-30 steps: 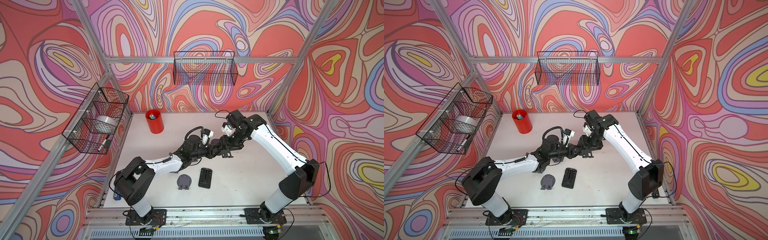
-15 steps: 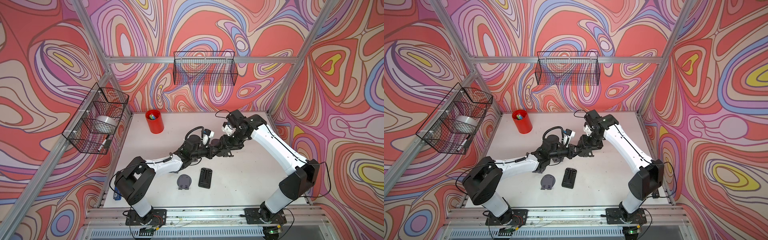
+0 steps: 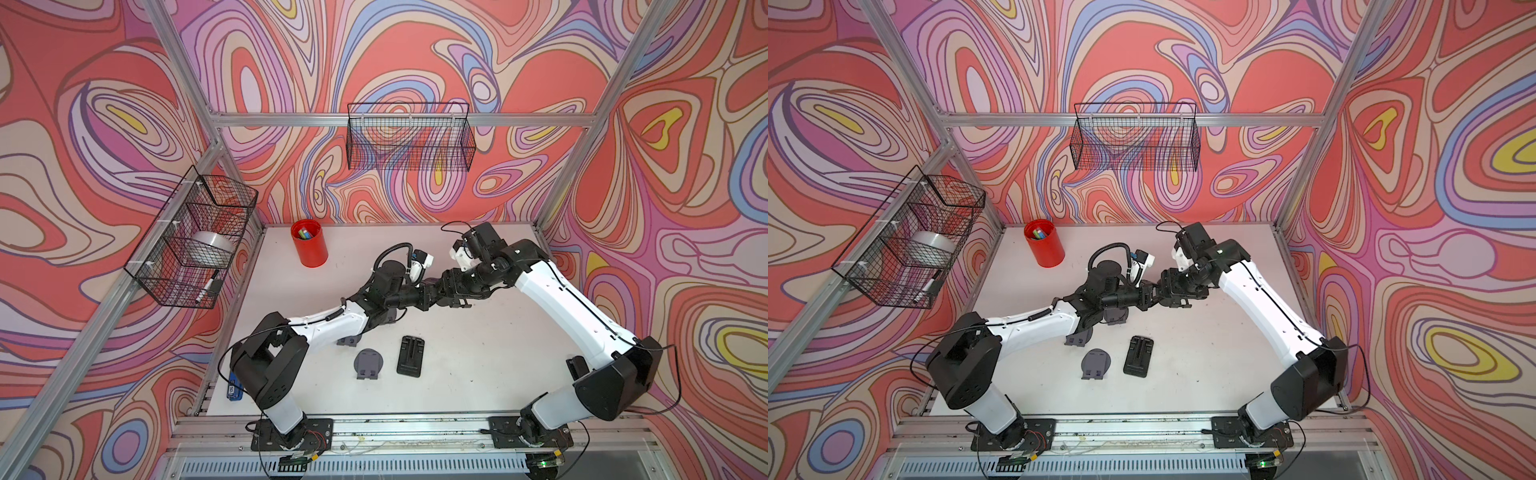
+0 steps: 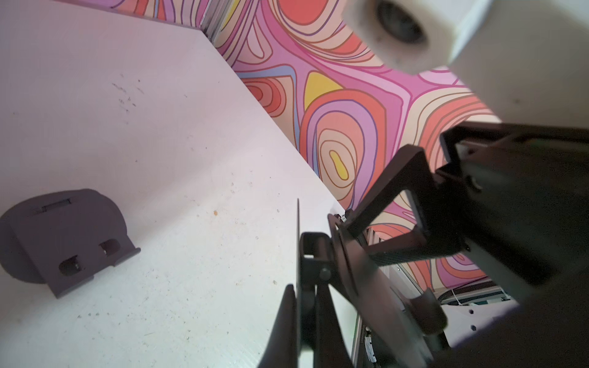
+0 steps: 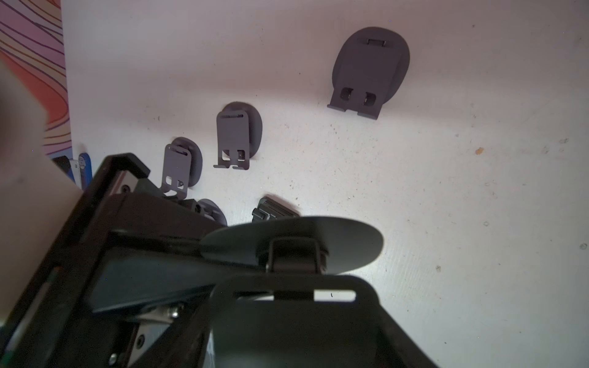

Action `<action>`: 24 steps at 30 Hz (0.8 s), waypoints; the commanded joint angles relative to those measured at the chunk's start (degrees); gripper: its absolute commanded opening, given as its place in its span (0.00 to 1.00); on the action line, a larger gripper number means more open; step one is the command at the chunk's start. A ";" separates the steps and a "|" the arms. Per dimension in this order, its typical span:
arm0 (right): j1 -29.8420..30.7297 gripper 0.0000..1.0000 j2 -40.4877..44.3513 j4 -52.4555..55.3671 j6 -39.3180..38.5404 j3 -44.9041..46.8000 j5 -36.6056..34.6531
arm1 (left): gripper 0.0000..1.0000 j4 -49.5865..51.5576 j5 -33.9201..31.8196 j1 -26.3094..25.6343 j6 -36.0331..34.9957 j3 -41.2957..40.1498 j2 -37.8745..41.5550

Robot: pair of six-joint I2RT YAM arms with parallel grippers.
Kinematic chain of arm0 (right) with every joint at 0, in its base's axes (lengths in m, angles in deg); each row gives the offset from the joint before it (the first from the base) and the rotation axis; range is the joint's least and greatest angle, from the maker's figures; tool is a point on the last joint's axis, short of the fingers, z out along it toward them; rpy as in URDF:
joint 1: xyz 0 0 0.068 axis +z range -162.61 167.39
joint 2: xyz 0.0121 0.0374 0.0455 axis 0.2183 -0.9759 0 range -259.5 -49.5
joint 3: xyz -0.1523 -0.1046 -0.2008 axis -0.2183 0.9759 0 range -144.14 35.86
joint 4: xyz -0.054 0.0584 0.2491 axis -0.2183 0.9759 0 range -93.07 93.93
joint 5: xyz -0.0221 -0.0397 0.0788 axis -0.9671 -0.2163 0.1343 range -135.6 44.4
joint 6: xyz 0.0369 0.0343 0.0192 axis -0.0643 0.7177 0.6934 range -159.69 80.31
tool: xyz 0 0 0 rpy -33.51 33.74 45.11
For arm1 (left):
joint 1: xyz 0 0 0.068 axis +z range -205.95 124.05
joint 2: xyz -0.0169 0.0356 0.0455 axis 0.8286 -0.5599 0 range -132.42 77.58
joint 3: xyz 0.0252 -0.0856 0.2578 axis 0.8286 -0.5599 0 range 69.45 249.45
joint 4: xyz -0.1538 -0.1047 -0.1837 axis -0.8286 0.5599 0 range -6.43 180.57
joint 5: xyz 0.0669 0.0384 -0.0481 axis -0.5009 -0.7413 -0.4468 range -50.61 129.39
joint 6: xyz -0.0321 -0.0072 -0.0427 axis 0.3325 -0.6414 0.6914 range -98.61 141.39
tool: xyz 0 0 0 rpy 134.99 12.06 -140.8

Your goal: Open the phone stand

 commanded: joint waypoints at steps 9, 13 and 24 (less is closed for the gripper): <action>0.60 0.96 3.86 -3.18 0.25 -0.34 -1.28 | 0.00 -2.41 3.52 2.09 -2.10 1.51 -1.46; -0.03 0.93 6.48 -1.25 -0.10 -1.46 -3.60 | 0.00 -8.96 9.43 6.29 -2.57 -1.59 -1.86; -9.77 0.38 8.03 -16.06 -1.80 4.64 15.39 | 0.00 1.00 20.57 10.61 -15.90 0.69 0.55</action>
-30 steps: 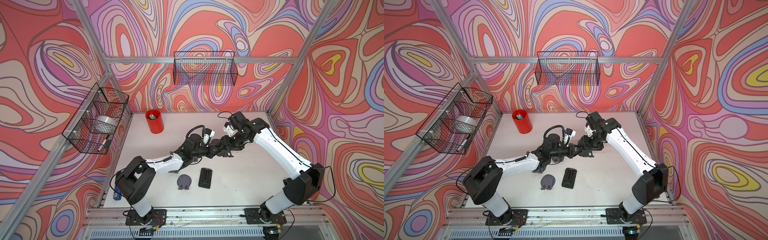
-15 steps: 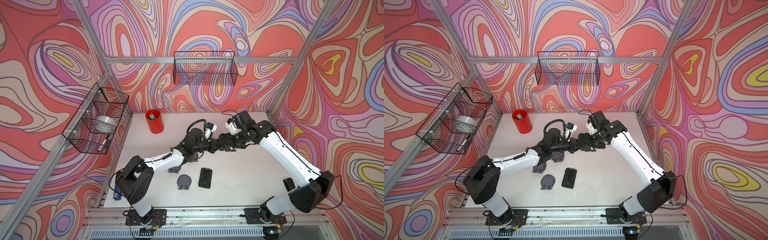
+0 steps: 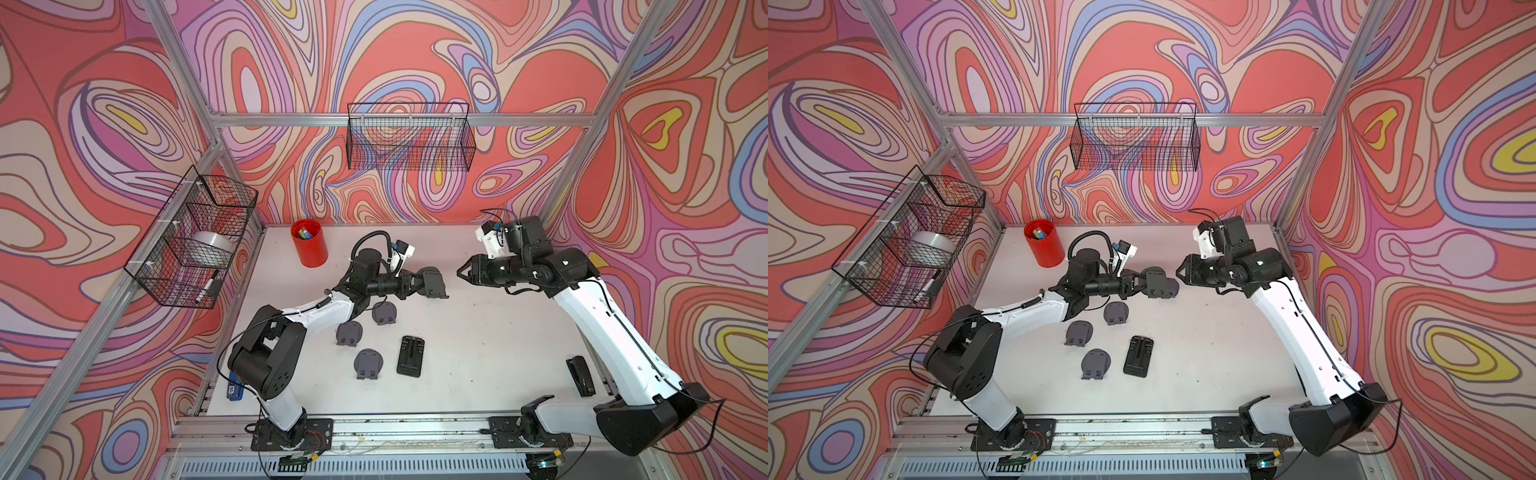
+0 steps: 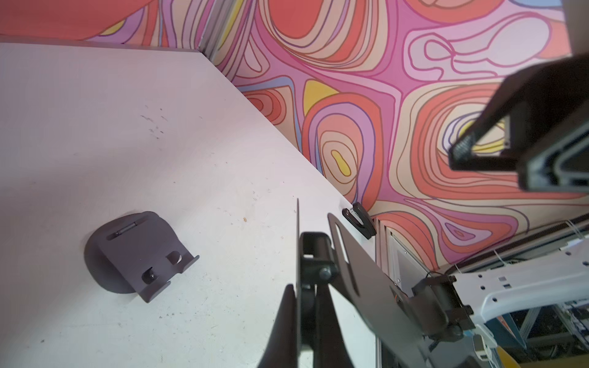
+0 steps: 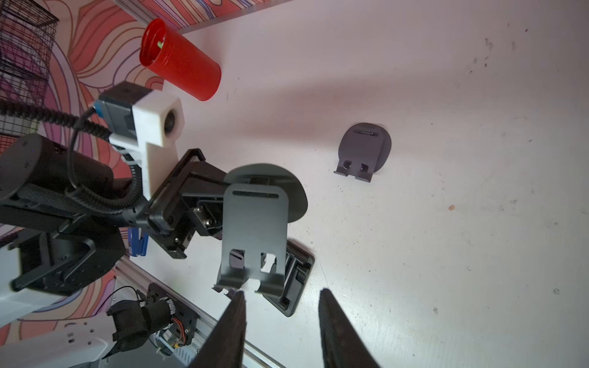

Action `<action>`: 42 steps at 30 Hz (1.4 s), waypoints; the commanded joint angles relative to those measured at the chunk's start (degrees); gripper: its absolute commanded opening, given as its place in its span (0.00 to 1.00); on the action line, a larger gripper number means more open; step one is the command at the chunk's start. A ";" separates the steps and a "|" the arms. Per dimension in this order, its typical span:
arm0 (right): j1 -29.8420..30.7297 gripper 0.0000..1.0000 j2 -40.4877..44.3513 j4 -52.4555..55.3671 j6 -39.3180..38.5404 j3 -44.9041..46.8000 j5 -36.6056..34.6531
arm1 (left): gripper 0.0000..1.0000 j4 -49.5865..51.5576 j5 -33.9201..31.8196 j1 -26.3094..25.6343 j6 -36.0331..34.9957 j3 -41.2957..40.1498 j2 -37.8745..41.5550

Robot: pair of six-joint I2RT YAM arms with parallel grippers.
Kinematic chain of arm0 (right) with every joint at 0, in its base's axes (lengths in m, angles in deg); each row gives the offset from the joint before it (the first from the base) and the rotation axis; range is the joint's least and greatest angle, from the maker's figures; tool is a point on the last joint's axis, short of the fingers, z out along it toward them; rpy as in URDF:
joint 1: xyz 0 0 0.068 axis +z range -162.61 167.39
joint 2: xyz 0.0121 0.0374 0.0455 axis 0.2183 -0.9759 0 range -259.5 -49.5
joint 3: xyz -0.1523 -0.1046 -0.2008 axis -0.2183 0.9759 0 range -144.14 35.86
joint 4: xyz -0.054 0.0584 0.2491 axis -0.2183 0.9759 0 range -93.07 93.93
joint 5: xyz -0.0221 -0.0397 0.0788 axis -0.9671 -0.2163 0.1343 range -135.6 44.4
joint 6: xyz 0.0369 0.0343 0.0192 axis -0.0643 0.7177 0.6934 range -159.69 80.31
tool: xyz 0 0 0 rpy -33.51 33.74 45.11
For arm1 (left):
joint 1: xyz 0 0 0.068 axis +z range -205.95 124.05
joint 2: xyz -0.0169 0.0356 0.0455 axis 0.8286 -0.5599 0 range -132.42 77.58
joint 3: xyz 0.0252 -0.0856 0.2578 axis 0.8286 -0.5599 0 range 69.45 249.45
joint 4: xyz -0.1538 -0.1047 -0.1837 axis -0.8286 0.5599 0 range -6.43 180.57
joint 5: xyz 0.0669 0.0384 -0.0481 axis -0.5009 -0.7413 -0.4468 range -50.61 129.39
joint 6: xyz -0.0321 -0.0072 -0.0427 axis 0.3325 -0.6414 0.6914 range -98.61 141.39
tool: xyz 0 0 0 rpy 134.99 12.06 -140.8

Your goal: Open the phone stand

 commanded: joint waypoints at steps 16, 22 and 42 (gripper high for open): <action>-6.92 0.35 -7.34 -13.26 -4.75 5.68 26.42 | 0.00 -16.30 7.67 0.15 2.19 -0.58 2.27; -6.95 0.35 -7.13 -14.22 -4.51 6.59 27.85 | 0.00 -19.42 6.92 0.24 4.32 -0.87 1.21; -6.93 0.40 -5.85 -8.39 -7.01 5.03 22.53 | 0.00 -20.04 5.13 0.23 4.87 -1.28 0.62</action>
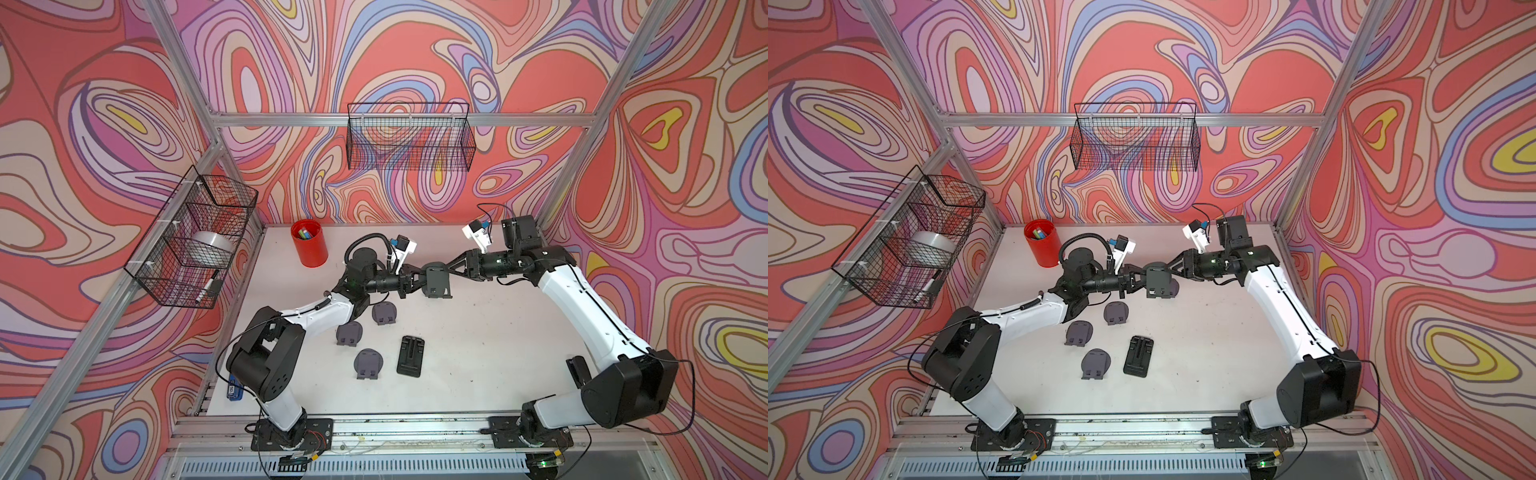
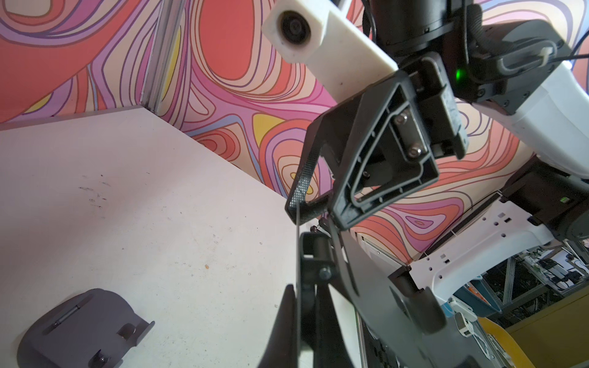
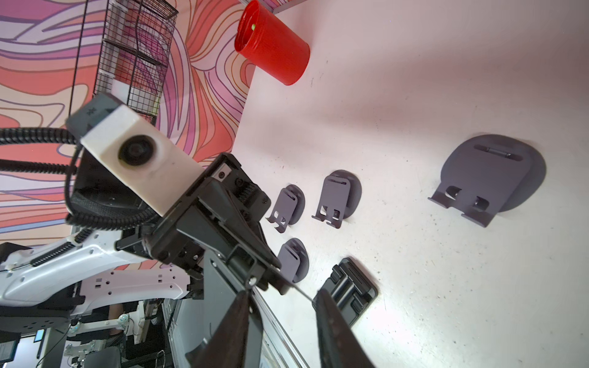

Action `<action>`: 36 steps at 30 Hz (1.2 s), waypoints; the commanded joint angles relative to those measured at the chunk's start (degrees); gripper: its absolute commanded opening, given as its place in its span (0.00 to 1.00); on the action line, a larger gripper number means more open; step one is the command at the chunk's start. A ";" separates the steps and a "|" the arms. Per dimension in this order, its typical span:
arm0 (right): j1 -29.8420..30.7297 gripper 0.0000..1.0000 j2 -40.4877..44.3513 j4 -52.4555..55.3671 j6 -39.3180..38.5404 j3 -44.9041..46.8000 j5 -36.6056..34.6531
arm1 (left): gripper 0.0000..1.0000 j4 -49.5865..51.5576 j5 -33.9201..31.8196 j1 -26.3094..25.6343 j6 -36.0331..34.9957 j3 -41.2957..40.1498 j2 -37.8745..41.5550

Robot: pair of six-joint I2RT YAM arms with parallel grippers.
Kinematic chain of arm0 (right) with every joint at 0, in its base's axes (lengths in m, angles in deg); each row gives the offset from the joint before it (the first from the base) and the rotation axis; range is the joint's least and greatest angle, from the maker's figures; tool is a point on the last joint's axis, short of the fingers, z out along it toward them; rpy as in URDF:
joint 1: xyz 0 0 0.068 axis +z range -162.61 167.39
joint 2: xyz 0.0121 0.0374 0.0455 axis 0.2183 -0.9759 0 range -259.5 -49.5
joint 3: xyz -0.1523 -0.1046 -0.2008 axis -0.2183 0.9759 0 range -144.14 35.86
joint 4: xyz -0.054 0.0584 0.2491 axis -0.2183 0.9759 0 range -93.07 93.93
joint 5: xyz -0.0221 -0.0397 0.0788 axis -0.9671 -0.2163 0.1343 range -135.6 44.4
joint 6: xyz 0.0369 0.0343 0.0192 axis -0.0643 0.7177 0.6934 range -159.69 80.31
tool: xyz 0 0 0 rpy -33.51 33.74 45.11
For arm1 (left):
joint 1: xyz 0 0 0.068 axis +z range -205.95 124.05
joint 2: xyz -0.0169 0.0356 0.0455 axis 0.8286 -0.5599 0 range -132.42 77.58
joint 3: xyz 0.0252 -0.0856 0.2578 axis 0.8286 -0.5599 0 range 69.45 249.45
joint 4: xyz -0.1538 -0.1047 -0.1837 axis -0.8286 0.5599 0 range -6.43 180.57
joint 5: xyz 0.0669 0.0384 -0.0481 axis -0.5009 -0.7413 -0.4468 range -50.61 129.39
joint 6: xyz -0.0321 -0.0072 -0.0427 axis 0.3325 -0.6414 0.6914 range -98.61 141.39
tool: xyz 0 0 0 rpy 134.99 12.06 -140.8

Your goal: Open the phone stand

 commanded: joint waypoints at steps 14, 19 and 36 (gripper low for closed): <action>-0.10 0.38 0.42 1.31 -1.64 -1.34 1.39 | 0.00 -6.09 0.18 0.26 2.02 0.36 -1.44; -0.09 0.37 -0.48 0.48 -1.84 -1.60 3.18 | 0.00 -6.67 0.53 0.26 2.73 0.36 -1.93; -0.10 0.29 -2.35 -2.02 -1.53 -2.57 6.90 | 0.00 -10.09 1.02 0.21 5.18 -0.48 -2.93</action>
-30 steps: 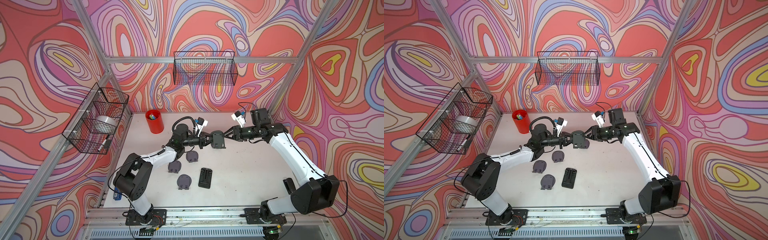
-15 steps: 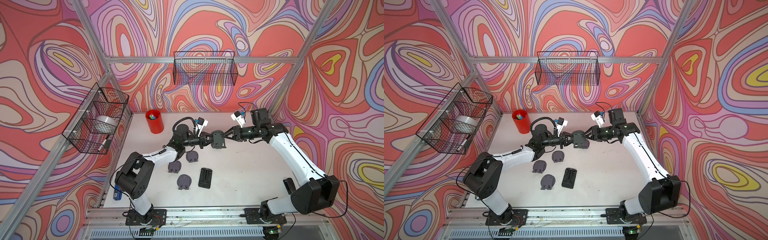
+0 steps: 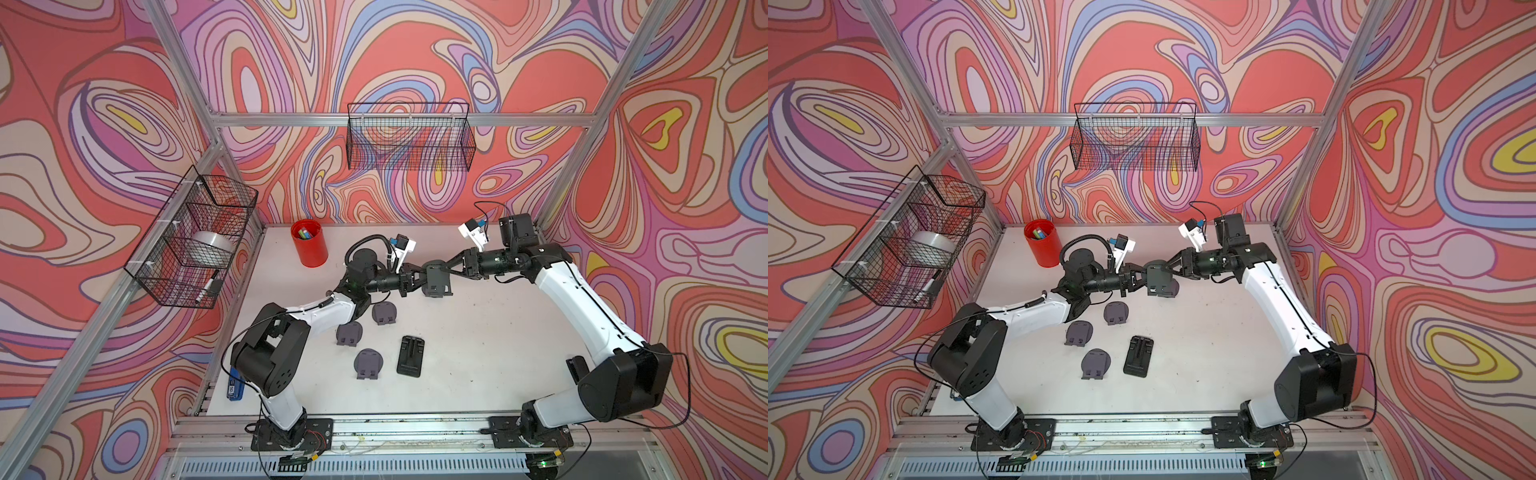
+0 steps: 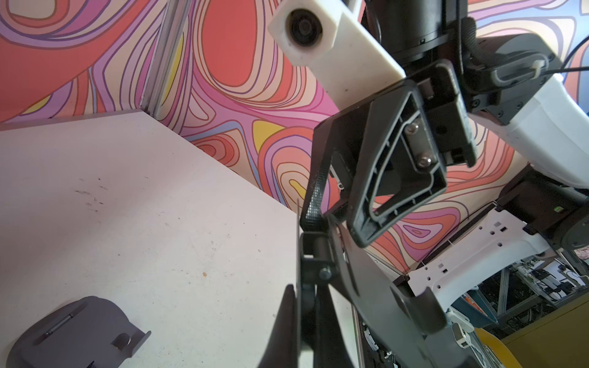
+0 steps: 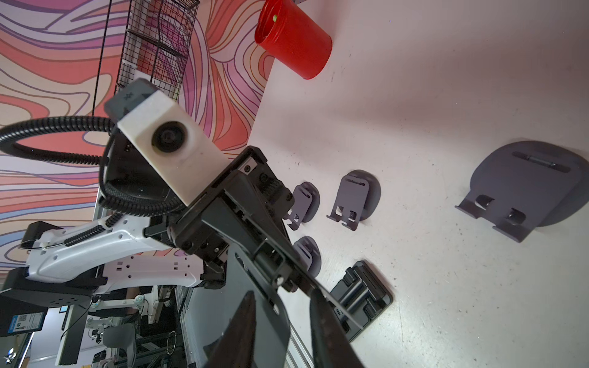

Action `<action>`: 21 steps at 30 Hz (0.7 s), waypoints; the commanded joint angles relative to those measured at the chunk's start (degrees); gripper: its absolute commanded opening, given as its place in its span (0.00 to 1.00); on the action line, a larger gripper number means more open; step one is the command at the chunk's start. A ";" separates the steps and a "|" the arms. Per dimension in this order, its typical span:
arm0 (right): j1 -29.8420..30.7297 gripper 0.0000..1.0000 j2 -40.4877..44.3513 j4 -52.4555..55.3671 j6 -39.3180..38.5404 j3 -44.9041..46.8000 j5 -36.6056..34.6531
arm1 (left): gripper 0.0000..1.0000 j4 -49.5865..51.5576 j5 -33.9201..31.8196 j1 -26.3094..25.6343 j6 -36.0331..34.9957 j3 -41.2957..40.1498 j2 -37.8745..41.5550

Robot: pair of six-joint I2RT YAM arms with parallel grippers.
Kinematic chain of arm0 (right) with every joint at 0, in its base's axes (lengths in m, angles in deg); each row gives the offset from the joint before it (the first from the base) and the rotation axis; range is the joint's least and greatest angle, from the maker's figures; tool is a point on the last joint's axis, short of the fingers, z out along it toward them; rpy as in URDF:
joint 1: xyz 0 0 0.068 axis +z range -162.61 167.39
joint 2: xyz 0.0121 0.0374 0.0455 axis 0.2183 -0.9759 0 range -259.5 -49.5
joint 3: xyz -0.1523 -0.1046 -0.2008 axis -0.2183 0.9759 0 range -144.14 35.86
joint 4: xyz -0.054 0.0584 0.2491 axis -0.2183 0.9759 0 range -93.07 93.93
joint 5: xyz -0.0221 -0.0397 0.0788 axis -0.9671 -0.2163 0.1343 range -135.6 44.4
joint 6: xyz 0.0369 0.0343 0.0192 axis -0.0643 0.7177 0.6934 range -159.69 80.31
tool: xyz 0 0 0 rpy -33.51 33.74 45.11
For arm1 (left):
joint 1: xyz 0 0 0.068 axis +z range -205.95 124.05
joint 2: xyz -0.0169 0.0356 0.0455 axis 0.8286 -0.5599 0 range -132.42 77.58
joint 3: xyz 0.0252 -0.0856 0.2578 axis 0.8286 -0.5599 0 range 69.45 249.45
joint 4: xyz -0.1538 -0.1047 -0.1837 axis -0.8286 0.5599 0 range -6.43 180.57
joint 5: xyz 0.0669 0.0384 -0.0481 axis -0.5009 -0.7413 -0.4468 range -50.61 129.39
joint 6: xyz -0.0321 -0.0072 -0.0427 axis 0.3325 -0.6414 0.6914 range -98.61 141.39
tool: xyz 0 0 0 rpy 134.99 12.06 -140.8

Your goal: Open the phone stand

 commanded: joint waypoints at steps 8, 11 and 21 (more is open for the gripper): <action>-0.04 0.24 -0.37 -1.45 -1.01 -1.32 1.76 | 0.00 -4.32 1.23 0.13 2.18 0.12 -1.65; -0.09 0.20 -0.40 -2.04 -1.29 -1.15 2.05 | 0.00 -3.57 1.26 0.11 2.49 0.29 -1.81; -0.04 0.10 0.18 -2.81 -2.93 -0.09 4.02 | 0.00 4.48 1.49 0.17 3.33 4.33 -2.18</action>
